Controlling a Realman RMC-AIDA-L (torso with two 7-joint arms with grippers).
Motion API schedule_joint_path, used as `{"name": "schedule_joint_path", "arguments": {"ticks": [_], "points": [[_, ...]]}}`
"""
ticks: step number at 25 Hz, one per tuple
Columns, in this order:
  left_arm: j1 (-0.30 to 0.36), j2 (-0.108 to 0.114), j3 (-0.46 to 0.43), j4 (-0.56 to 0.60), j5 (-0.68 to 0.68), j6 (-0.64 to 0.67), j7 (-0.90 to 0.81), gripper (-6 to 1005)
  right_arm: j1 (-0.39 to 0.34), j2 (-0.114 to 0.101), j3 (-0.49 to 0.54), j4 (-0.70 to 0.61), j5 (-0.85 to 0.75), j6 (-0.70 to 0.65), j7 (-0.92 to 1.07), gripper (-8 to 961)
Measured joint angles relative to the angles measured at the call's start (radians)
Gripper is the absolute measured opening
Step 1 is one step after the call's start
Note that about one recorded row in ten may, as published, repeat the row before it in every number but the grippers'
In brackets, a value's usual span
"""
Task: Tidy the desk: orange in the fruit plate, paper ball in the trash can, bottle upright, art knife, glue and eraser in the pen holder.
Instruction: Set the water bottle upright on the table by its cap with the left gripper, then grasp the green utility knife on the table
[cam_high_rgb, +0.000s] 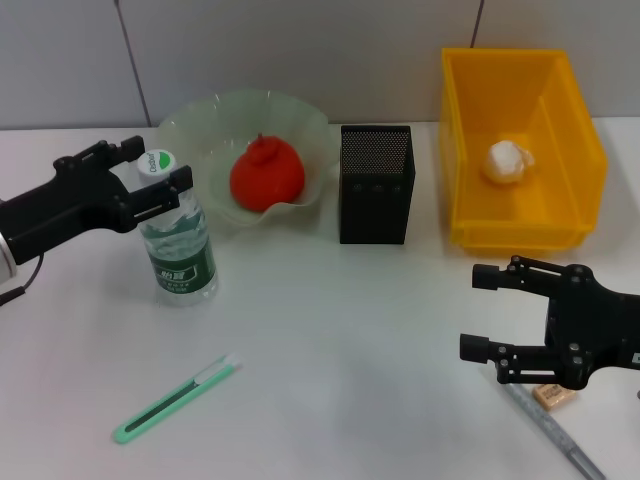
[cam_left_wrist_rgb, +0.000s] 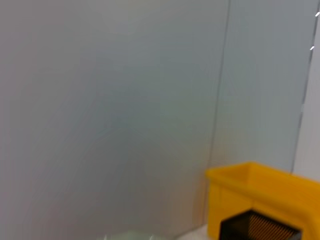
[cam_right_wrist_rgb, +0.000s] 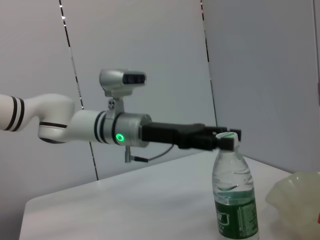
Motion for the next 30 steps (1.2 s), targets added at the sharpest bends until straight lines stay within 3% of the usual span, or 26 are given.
{"name": "schedule_joint_path", "arguments": {"ticks": [7, 8, 11, 14, 19, 22, 23, 25, 27, 28, 30], "points": [[0.057, 0.004, -0.001, 0.108, -0.069, 0.107, -0.025, 807, 0.001, 0.000, 0.000, 0.000, 0.000, -0.001, 0.000, 838], [0.097, 0.004, -0.003, 0.183, -0.111, 0.147, -0.061, 806, 0.002, 0.000, 0.000, 0.000, 0.000, -0.001, 0.000, 838], [0.138, 0.010, -0.023, 0.254, -0.140, 0.201, -0.103, 805, 0.008, -0.001, 0.000, 0.000, 0.001, -0.002, 0.004, 838], [0.173, 0.027, -0.056, 0.284, -0.134, 0.244, -0.127, 804, 0.015, -0.002, 0.000, 0.000, 0.001, -0.002, 0.011, 838], [0.212, 0.077, -0.066, 0.298, -0.043, 0.322, -0.156, 802, 0.024, -0.004, 0.000, -0.005, 0.002, 0.000, 0.022, 838], [0.232, 0.088, -0.067, 0.356, 0.048, 0.356, -0.200, 801, 0.028, -0.004, 0.000, -0.006, 0.001, 0.001, 0.025, 838], [0.248, 0.081, -0.067, 0.438, 0.130, 0.369, -0.244, 801, 0.029, -0.005, 0.001, -0.004, 0.001, 0.007, 0.025, 838], [0.256, 0.074, -0.068, 0.488, 0.178, 0.376, -0.271, 800, 0.031, -0.005, 0.001, -0.002, 0.000, 0.014, 0.025, 838], [0.266, 0.053, -0.068, 0.585, 0.273, 0.394, -0.324, 799, 0.031, -0.005, 0.001, -0.001, -0.001, 0.018, 0.026, 838], [0.269, 0.027, -0.068, 0.697, 0.384, 0.432, -0.388, 799, 0.032, -0.005, 0.001, -0.001, -0.003, 0.022, 0.026, 838], [0.268, 0.015, -0.067, 0.755, 0.440, 0.458, -0.427, 798, 0.032, -0.005, 0.001, -0.001, -0.003, 0.023, 0.027, 838]]}}
